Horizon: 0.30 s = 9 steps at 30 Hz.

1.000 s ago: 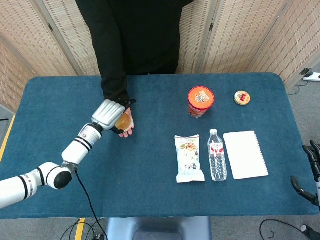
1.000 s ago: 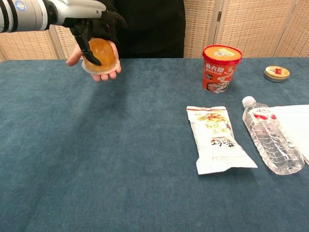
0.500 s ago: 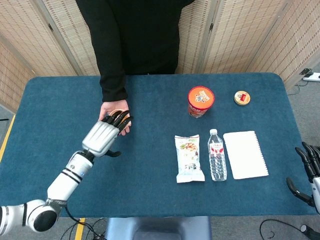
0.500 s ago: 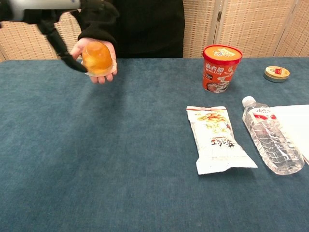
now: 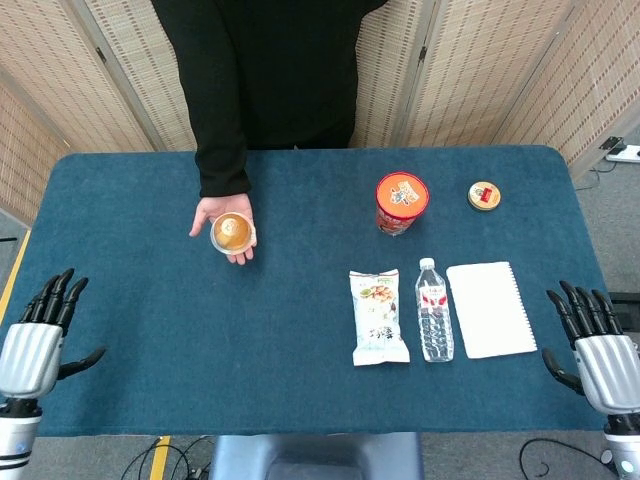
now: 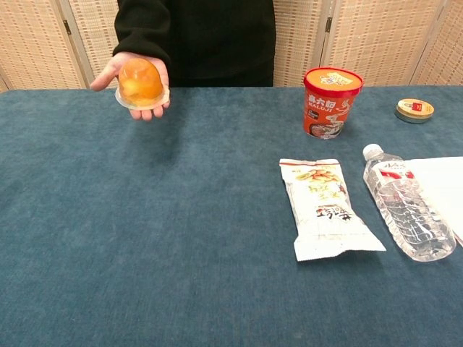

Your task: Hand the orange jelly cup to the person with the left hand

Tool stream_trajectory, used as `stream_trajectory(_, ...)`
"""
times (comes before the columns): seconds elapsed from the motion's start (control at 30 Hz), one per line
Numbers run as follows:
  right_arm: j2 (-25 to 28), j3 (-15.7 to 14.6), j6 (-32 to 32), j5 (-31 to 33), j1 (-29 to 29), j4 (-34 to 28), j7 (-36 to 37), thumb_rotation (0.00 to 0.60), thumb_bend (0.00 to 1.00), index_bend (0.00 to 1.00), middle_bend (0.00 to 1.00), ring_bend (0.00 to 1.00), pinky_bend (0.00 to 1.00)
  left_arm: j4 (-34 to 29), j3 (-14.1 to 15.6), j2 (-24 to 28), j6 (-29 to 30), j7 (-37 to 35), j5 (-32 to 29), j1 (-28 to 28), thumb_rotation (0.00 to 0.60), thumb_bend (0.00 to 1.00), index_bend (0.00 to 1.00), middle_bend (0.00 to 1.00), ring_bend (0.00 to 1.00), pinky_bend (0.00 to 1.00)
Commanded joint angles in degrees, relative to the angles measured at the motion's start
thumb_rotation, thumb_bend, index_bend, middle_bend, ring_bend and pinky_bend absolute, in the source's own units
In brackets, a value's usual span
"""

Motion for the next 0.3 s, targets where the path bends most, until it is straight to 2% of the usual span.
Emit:
stream_trajectory(0.03, -1.0, 0.5, -1.4, 2.3, 0.5, -1.2, -2.2, 0.6, 0.3, 0.0, 0.0, 0.0, 0.0, 5.7, 0.1, -1.3, -0.1, -9.1, 0.4, 3.8, 0.6, 0.09, 0.01, 0.01, 0.0, 0.22)
stream_trajectory(0.17, -1.0, 0.3, -0.7, 1.7, 0.4, -1.7, -2.5, 0.6, 0.3, 0.0, 0.0, 0.0, 0.0, 6.6, -1.2, -0.9, -2.7, -9.8, -0.9, 4.1, 0.6, 0.09, 0.01, 0.01, 0.0, 0.22)
stream_trajectory(0.3, -1.0, 0.2, -1.3, 2.0, 0.6, -1.3, -2.7, 0.6, 0.3, 0.0, 0.0, 0.0, 0.0, 6.5, -2.4, -1.2, -2.8, -8.1, -0.9, 4.9, 0.6, 0.09, 0.01, 0.01, 0.0, 0.22)
